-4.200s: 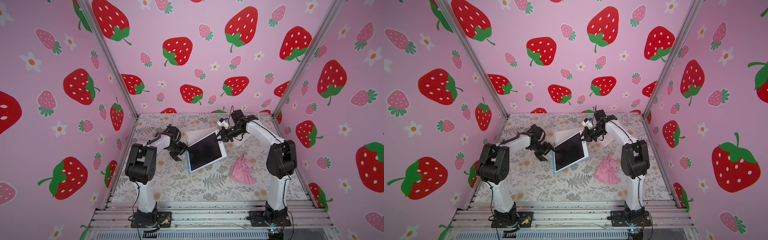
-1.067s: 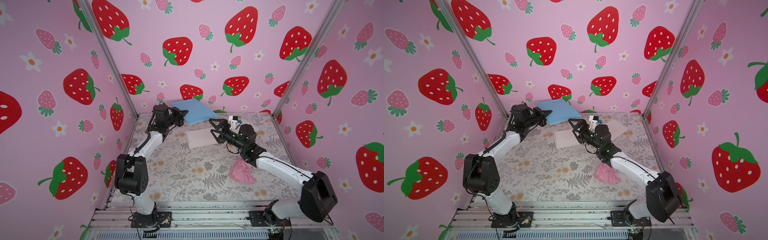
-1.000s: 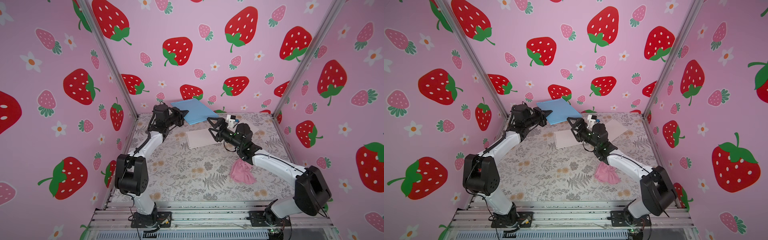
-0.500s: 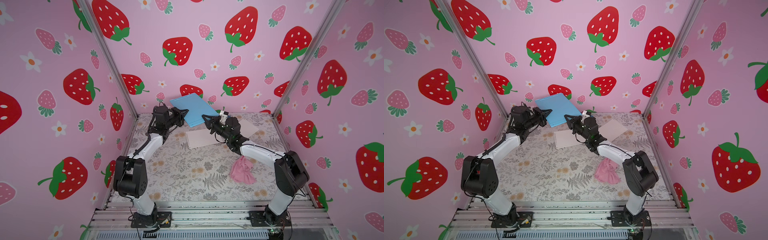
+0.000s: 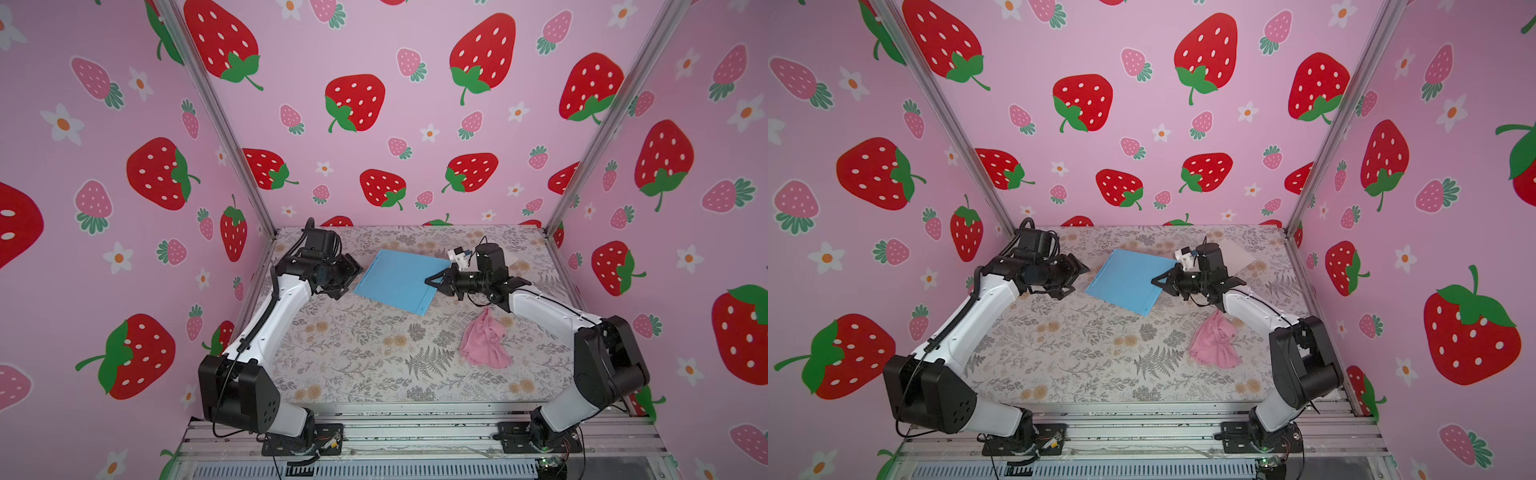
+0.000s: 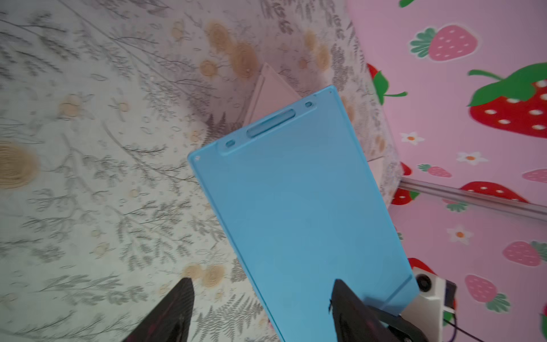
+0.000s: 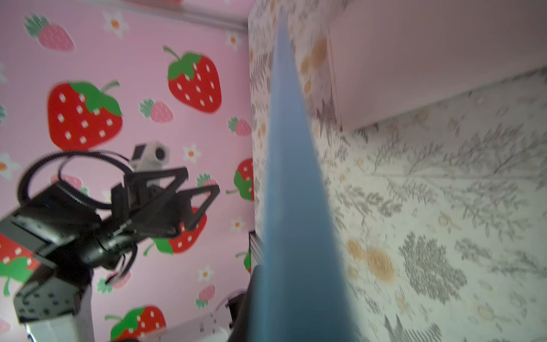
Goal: Wipe the drawing tablet
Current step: Adjust the drawing tablet at the center of the board.
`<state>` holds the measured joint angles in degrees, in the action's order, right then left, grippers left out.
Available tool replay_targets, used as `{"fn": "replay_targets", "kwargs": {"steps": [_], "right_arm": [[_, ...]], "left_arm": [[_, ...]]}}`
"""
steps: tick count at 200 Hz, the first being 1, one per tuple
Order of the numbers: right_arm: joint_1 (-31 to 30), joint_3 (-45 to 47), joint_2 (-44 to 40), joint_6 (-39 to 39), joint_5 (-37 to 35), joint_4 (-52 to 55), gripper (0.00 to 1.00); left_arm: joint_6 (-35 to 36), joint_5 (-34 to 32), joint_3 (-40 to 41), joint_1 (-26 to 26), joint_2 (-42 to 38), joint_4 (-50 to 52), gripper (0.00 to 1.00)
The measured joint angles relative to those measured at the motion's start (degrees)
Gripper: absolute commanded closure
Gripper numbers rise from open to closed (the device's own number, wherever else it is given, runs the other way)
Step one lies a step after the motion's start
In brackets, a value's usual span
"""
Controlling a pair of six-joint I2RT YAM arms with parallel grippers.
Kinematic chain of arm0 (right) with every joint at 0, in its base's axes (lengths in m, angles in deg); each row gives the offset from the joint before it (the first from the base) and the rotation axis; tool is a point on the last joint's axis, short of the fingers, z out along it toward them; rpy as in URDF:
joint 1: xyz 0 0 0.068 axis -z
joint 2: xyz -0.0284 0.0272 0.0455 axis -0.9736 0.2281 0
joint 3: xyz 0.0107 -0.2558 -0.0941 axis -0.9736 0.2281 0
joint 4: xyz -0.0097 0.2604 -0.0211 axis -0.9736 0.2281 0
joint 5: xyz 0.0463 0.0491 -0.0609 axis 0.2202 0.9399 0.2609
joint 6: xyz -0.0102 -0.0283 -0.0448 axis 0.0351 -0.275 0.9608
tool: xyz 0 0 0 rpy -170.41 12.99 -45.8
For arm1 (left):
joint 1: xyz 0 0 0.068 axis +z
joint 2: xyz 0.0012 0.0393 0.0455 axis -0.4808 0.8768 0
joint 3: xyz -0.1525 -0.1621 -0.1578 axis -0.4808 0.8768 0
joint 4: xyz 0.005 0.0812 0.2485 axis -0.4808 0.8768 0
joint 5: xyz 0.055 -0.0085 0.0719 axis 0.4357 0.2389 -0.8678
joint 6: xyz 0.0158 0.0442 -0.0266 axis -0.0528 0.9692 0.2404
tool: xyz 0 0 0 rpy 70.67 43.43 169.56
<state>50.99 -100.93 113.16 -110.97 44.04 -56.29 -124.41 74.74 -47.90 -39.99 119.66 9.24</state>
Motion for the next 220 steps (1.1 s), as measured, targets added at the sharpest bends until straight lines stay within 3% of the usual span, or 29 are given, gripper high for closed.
{"fn": "replay_targets", "kwargs": {"steps": [31, 64, 86, 110, 133, 160, 183, 220], "right_arm": [[-0.7, -3.0, 6.6, 13.6, 10.3, 13.1, 1.00], [0.5, -12.9, 20.4, 27.3, 14.2, 27.5, 1.00], [1.4, -18.8, 26.3, 37.1, 14.6, 37.9, 0.77], [2.4, -23.9, 30.1, 44.3, 10.2, 47.4, 0.53], [3.5, -25.1, 30.5, 46.8, 3.0, 51.1, 0.42], [4.0, -22.7, 24.0, 45.2, -10.1, 50.1, 0.38], [4.0, -15.4, 9.1, 39.8, -25.7, 44.7, 0.40], [-2.1, 4.8, -19.8, 30.1, -56.1, 32.1, 0.22]], "left_arm": [[5.7, -1.7, 5.3, 0.3, -2.4, 4.0, 0.27], [8.1, -0.3, 13.1, 0.4, -1.2, 3.0, 0.25], [8.7, 1.4, 17.4, 0.4, 0.7, 0.2, 0.24], [9.2, 3.1, 21.1, 0.4, 2.4, -2.7, 0.24], [9.5, 4.0, 22.7, 0.5, 4.5, -5.0, 0.24], [9.8, 4.4, 23.7, 0.8, 5.3, -6.2, 0.24], [10.2, 4.4, 23.7, 1.2, 5.3, -6.7, 0.25], [11.0, 4.3, 23.6, 2.4, 7.2, -6.8, 0.26]]}}
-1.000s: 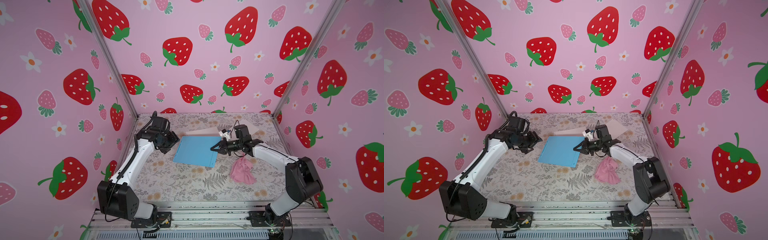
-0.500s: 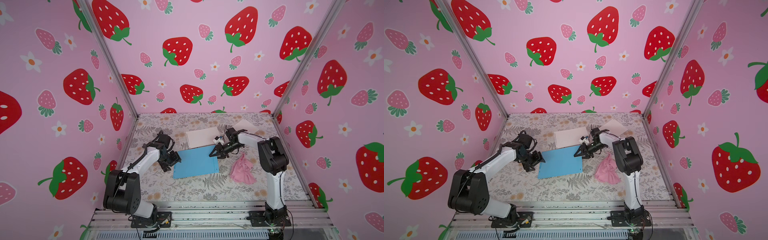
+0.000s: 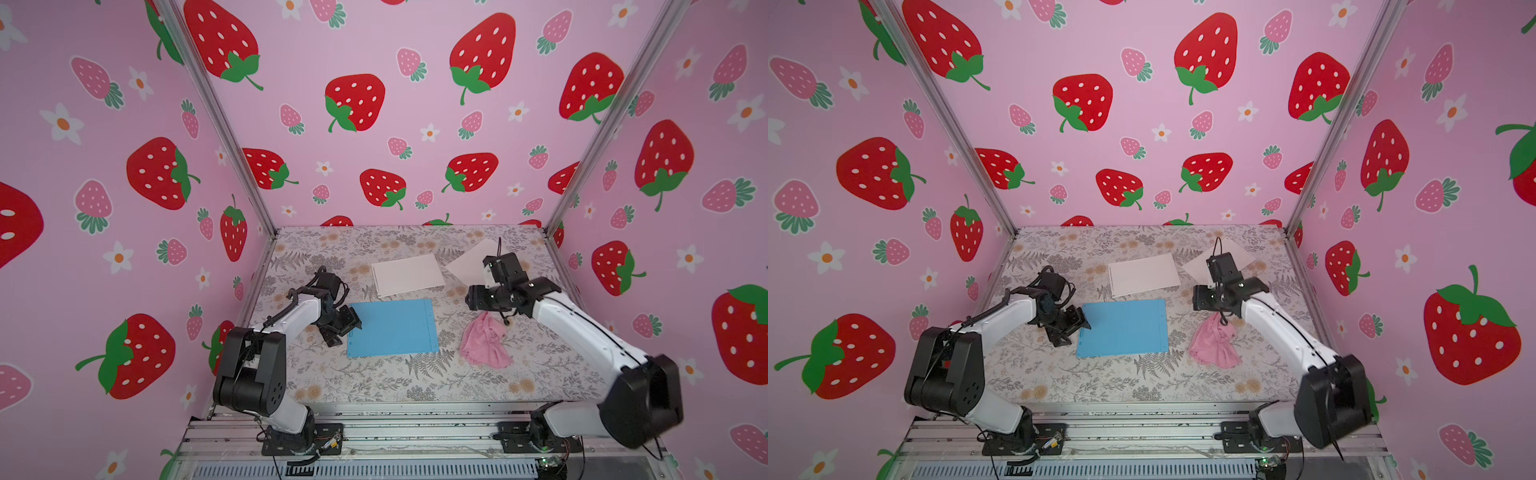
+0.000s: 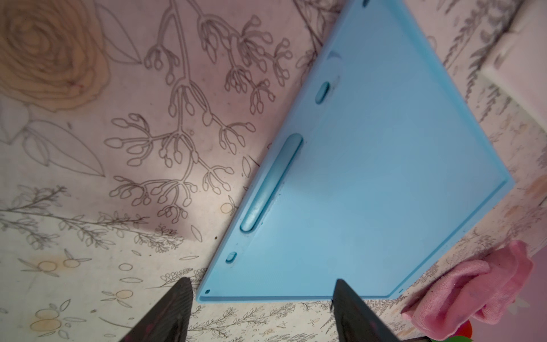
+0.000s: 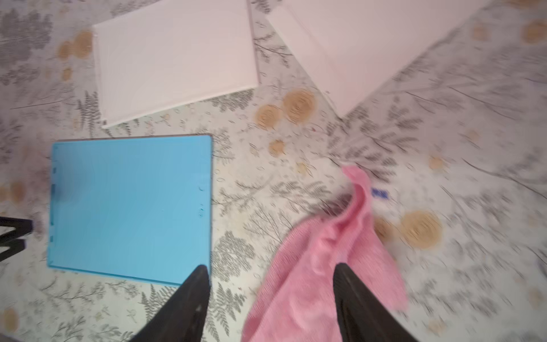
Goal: Wipe the drawing tablet
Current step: Adjust the drawing tablet at the center of the board, then pick up the cleaning item at the center of the board.
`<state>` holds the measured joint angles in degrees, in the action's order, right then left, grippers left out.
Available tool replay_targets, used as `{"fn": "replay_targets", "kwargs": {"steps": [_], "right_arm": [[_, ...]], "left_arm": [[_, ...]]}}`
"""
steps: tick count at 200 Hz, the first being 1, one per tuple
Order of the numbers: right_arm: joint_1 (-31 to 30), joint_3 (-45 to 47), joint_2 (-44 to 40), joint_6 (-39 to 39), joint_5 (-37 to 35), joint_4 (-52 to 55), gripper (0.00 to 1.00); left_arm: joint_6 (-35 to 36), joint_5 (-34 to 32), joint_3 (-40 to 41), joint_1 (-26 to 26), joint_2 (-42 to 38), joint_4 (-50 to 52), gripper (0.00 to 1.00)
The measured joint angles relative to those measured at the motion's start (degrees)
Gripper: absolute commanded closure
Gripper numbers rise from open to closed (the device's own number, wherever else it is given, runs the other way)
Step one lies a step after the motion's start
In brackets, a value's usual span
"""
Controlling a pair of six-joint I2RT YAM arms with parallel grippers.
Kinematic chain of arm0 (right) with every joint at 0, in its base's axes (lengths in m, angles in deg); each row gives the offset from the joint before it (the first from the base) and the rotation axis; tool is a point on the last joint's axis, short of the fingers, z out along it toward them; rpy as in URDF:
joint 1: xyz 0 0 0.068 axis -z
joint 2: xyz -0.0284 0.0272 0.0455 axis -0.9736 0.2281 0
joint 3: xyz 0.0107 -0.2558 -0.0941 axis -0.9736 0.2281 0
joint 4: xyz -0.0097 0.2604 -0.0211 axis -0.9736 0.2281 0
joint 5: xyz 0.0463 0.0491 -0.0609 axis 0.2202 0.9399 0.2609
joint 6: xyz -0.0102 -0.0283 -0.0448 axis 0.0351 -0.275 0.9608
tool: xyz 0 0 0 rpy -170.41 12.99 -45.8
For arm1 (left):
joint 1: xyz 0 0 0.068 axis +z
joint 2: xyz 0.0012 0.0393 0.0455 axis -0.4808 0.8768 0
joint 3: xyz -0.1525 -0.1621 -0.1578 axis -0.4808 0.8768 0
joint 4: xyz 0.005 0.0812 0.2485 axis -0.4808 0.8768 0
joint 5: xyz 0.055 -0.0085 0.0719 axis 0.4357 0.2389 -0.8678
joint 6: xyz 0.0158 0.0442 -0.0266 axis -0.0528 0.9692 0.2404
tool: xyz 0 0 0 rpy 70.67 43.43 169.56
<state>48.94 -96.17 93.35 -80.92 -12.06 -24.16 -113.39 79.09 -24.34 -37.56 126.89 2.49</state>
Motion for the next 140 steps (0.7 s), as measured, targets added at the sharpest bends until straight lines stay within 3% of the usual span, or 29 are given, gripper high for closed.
{"fn": "replay_targets", "kwargs": {"steps": [20, 44, 76, 98, 123, 133, 140], "right_arm": [[-7.1, 13.0, -7.8, -3.4, -9.7, -8.0, 0.19], [-11.7, 22.2, -6.1, -8.0, -16.4, -13.2, 0.15], [-12.6, 26.3, -2.3, -11.5, -22.1, -19.4, 0.11], [-11.6, 26.3, 2.3, -13.6, -24.0, -23.3, 0.16], [-9.5, 26.1, 7.7, -15.6, -23.8, -28.0, 0.37], [-9.2, 25.5, 9.0, -16.1, -23.6, -29.1, 0.57], [-9.0, 25.1, 9.7, -16.7, -23.5, -29.4, 0.77]], "left_arm": [[0.1, 0.0, -0.2, 0.4, 1.1, 0.0, 0.27], [0.1, 0.2, -1.0, 0.4, 2.3, -0.2, 0.27], [0.1, 0.5, -1.6, 0.4, 2.5, -0.4, 0.27], [0.2, 0.4, -1.6, 0.4, 2.7, -0.4, 0.28], [0.4, 0.3, -1.6, 0.8, 3.6, -0.4, 0.33], [0.7, 0.2, -1.7, 1.2, 4.2, -0.5, 0.36], [1.1, 0.0, -1.8, 1.5, 4.8, -0.5, 0.38]]}}
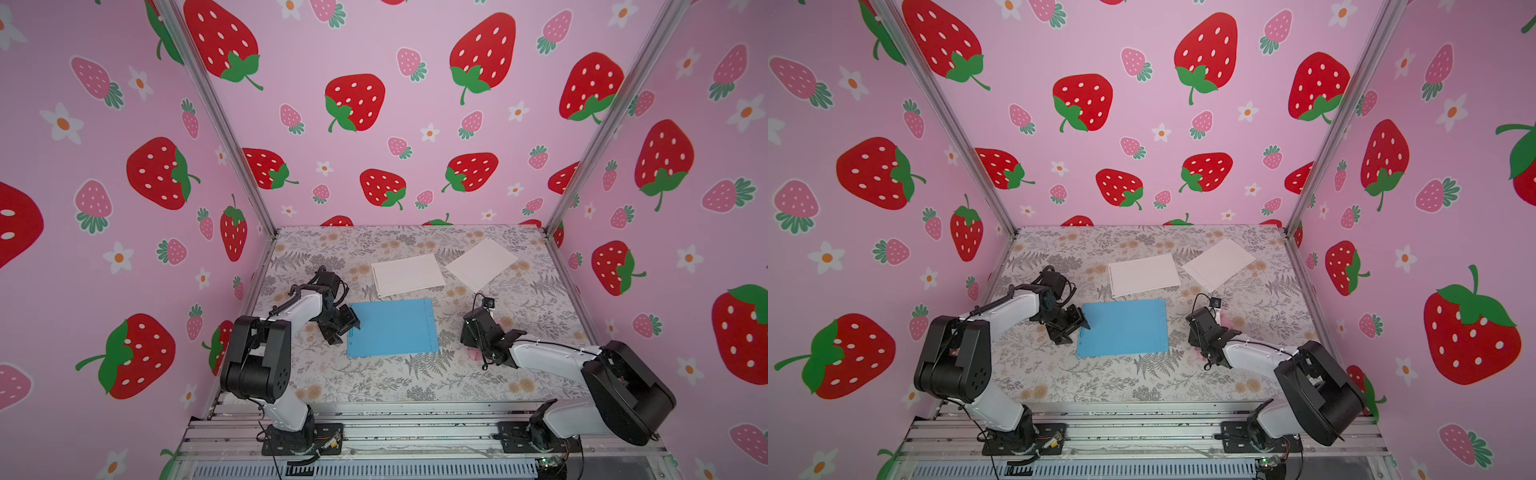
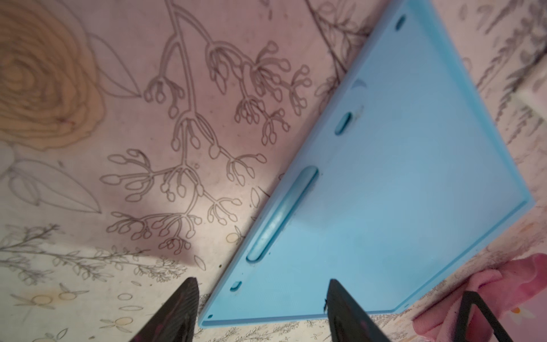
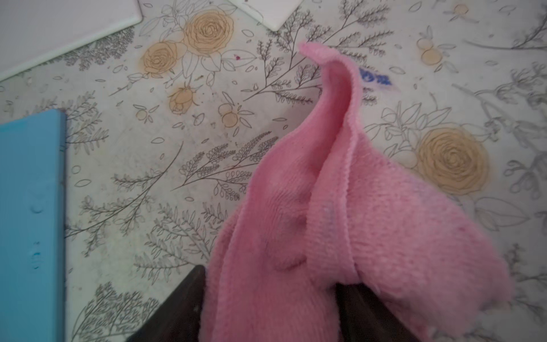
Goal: Wipe the drawing tablet
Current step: Pick up the cleaning item at the center of the board, then wipe the dirt from the drawing tablet.
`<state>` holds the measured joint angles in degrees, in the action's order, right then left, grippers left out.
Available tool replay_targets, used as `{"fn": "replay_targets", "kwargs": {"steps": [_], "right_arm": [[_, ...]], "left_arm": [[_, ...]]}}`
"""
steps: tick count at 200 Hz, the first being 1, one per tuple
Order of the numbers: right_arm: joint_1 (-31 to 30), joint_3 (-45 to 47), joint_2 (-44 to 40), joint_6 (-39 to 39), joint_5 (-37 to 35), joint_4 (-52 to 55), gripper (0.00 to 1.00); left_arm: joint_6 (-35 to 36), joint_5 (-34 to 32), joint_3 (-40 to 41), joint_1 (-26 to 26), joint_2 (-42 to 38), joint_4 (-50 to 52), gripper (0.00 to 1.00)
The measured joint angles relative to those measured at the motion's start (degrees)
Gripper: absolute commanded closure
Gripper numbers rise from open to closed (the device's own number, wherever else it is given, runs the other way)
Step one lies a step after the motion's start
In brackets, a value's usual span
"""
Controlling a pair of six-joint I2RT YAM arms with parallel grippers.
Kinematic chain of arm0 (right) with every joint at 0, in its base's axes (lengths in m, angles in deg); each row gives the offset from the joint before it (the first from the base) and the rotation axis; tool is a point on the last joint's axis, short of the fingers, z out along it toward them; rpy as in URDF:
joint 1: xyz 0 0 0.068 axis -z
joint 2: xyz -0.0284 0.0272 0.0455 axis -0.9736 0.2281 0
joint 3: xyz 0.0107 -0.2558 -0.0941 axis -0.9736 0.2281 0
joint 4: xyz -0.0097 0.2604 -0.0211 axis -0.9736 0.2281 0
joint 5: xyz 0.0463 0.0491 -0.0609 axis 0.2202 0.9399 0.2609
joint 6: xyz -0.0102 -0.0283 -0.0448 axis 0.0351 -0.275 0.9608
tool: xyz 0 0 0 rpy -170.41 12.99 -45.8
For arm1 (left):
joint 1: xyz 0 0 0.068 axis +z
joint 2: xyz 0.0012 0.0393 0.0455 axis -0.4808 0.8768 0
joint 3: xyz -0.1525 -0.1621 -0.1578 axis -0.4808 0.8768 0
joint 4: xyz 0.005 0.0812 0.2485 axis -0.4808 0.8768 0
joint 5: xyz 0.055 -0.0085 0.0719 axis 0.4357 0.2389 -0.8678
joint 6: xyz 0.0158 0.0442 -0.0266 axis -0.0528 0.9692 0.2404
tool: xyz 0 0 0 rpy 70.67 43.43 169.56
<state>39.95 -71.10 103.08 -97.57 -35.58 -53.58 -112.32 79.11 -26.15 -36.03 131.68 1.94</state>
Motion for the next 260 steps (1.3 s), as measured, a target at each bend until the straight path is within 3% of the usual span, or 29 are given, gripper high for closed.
{"fn": "replay_targets", "kwargs": {"steps": [13, 49, 75, 107, 171, 201, 235, 260], "right_arm": [[0.6, -0.2, 0.6, -0.8, 0.0, -0.4, 1.00], [0.7, -1.1, -0.7, 0.9, 2.4, -0.8, 1.00], [-3.3, -8.1, 1.4, 6.1, 5.8, -2.5, 1.00], [-8.0, -20.1, 12.1, 10.4, 10.9, -9.7, 1.00], [-14.6, -35.6, 32.7, 12.5, 21.4, -13.8, 1.00], [-14.2, -33.1, 32.5, 11.5, 21.4, -14.1, 1.00], [-5.7, -22.8, 24.5, 12.5, 20.2, -14.1, 1.00], [-1.9, -21.0, 21.9, 14.3, 19.5, -13.6, 1.00]], "left_arm": [[0.5, -0.5, -0.3, 0.7, 1.0, -0.1, 0.42], [2.5, -1.9, -2.5, 1.3, 3.9, 0.1, 0.49], [3.6, -2.4, -4.2, 0.7, 5.4, 0.5, 0.51], [3.7, -4.1, -5.6, -0.5, 6.7, 1.6, 0.59], [1.5, -7.6, -5.9, -2.3, 7.2, 2.1, 0.63], [-0.3, -8.4, -5.9, -2.6, 7.2, 2.2, 0.66], [-1.6, -8.6, -5.9, -2.7, 7.3, 2.2, 0.68], [-2.0, -8.5, -5.9, -2.8, 7.3, 2.1, 0.69]]}}
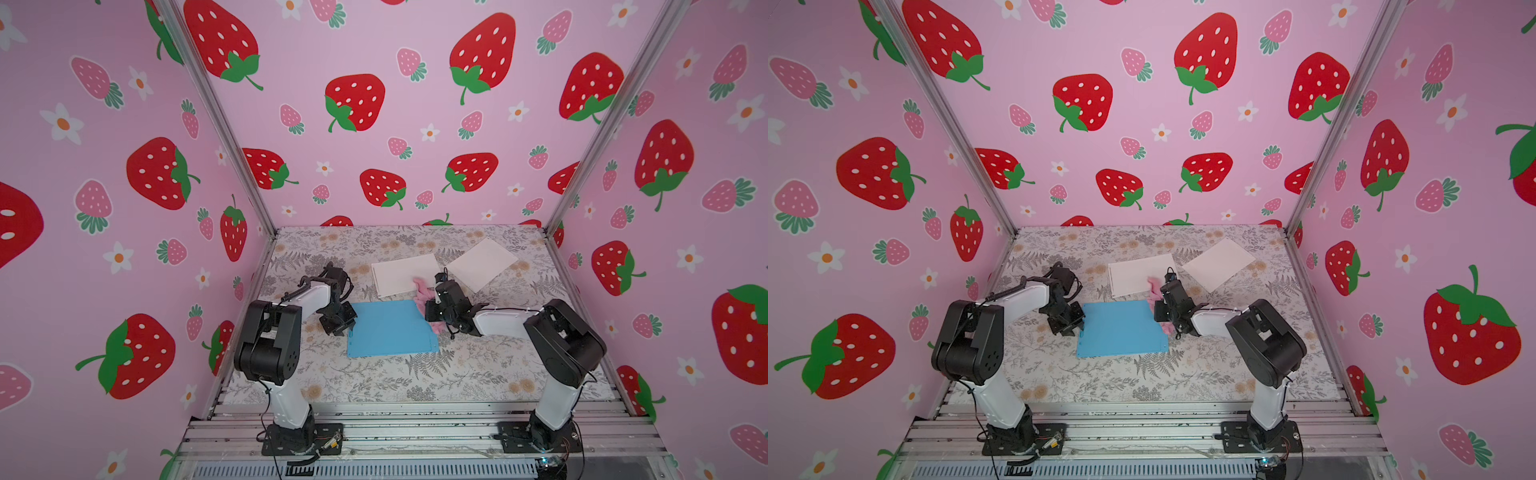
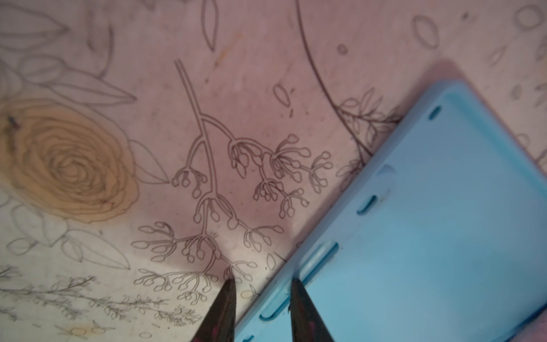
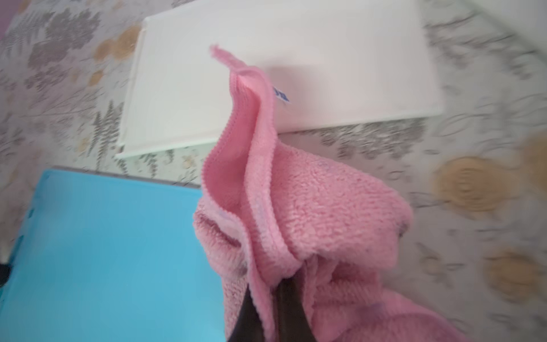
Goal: Wipe the drawing tablet
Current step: Wipe the dirt from the drawing tablet.
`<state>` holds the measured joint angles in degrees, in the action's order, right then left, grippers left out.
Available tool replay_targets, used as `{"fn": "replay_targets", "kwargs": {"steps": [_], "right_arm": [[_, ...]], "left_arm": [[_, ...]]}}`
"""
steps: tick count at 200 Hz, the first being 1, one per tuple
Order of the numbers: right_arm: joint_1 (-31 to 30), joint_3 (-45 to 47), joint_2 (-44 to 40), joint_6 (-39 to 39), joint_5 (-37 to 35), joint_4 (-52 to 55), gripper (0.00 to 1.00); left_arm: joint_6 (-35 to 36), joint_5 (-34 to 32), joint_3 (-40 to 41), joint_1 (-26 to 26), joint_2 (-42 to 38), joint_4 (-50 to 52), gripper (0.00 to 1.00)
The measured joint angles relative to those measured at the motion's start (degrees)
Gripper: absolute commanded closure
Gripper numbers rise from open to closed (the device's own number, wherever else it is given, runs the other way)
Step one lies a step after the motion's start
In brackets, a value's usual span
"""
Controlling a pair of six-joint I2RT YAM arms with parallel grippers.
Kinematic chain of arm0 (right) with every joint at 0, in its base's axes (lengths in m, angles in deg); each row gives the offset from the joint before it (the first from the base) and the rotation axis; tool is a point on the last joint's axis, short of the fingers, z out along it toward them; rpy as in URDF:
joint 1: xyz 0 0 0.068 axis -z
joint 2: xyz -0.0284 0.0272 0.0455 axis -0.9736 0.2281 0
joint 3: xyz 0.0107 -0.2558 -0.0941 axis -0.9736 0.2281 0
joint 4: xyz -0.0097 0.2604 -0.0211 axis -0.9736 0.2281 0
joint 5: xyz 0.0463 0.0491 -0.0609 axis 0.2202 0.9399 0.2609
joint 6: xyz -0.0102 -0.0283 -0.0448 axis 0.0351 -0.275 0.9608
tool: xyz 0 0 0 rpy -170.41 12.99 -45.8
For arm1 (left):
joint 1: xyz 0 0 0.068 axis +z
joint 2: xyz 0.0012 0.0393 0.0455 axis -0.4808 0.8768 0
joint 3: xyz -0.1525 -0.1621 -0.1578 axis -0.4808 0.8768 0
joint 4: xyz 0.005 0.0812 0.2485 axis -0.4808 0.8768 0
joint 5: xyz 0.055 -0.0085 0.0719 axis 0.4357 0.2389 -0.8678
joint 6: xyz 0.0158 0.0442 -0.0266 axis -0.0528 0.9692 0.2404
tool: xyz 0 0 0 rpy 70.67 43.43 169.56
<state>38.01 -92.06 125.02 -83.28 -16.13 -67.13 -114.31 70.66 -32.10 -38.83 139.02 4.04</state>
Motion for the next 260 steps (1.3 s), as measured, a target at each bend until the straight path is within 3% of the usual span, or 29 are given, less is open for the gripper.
{"fn": "replay_targets", "kwargs": {"steps": [22, 62, 81, 140, 159, 184, 207, 260], "right_arm": [[-2.6, -3.0, 2.0, 1.0, -0.8, 1.8, 1.00], [-10.6, -20.9, 13.3, 1.1, 1.8, 4.1, 1.00], [-12.0, -22.9, 14.6, 0.4, 3.2, 4.8, 1.00], [1.0, -7.9, 4.8, -0.1, 1.6, 5.2, 1.00], [-1.2, -7.2, 3.2, 0.7, 0.3, 5.2, 1.00], [-9.8, -10.7, 5.9, 0.4, 1.0, 5.4, 1.00], [-13.9, -10.3, 6.6, -0.9, 2.8, 4.6, 1.00], [-3.1, 3.3, -5.2, -2.3, 0.6, 5.4, 1.00]], "left_arm": [[-0.3, 0.0, 0.0, -0.1, 0.1, 0.0, 0.69], [-0.6, 0.4, 0.0, -0.8, 0.5, -0.4, 0.71], [-0.8, 0.5, 0.0, -1.2, 0.5, -0.7, 0.72], [-1.2, 1.1, 0.4, -1.5, 0.2, -1.5, 0.72], [-1.6, 1.1, 0.8, -1.6, -0.2, -2.0, 0.73], [-2.2, 1.1, 1.2, -1.6, -0.3, -2.4, 0.73], [-2.6, 1.4, 1.3, -1.6, -0.4, -2.7, 0.73], [-3.6, 2.4, 2.5, -1.7, -1.1, -4.3, 0.74]]}}
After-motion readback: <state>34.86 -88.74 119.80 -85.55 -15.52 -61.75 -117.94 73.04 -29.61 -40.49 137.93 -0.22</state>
